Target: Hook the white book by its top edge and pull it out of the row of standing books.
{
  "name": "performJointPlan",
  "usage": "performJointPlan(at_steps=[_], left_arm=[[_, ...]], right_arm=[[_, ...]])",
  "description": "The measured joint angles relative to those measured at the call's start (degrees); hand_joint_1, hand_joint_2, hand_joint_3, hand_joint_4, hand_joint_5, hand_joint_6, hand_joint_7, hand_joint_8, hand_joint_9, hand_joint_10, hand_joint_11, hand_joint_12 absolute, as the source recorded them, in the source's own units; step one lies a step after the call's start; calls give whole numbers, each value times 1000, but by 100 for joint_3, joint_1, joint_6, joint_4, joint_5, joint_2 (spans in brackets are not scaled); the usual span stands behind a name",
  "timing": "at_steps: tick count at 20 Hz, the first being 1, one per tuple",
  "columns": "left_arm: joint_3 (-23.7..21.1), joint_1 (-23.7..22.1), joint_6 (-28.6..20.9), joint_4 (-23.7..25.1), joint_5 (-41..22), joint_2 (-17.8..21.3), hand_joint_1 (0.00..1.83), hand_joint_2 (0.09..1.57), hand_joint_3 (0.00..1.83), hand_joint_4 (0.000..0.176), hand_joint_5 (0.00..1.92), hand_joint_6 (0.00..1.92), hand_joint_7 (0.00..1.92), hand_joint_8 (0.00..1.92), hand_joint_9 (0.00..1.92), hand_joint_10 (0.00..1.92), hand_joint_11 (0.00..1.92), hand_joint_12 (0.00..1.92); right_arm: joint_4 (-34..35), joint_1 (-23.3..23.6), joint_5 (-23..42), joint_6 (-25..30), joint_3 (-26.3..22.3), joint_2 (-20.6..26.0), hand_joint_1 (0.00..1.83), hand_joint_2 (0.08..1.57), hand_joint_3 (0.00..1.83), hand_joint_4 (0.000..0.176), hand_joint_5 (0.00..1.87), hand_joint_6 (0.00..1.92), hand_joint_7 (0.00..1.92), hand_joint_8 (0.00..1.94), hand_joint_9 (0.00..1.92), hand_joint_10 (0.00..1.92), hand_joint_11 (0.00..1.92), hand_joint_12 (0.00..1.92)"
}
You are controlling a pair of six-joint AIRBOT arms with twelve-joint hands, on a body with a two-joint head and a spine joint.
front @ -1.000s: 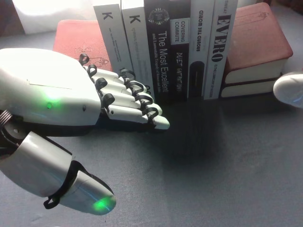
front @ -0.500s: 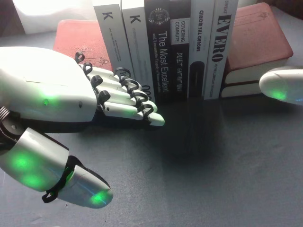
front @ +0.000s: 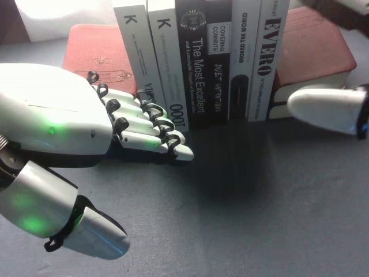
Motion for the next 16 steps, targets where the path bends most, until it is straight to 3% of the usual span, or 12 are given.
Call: performJointPlan(at_steps=[4,10,11,16], left_arm=[[0,9,2,9,55,0,0,1136,12,0,0,0,0,0,0,0,0,0],[0,72,4,37,92,0,0,1139,10,0,0,0,0,0,0,0,0,0],[0,74,2,37,98,0,0,1138,10,0,0,0,0,0,0,0,0,0],[37,74,2,44,116,0,0,1146,12,0,0,0,0,0,0,0,0,0]], right_arm=[[197,96,-179,-595,0,-297,0,1142,0,0,0,0,0,0,0,0,0,0],[1207,385,-352,-1897,129,-756,0,1142,0,0,0,0,0,0,0,0,0,0],[1370,402,-247,-2256,175,-883,0,1139,0,0,0,0,0,0,0,0,0,0],[1692,542,-57,-3021,227,-1145,0,1155,5,0,0,0,0,0,0,0,0,0]])
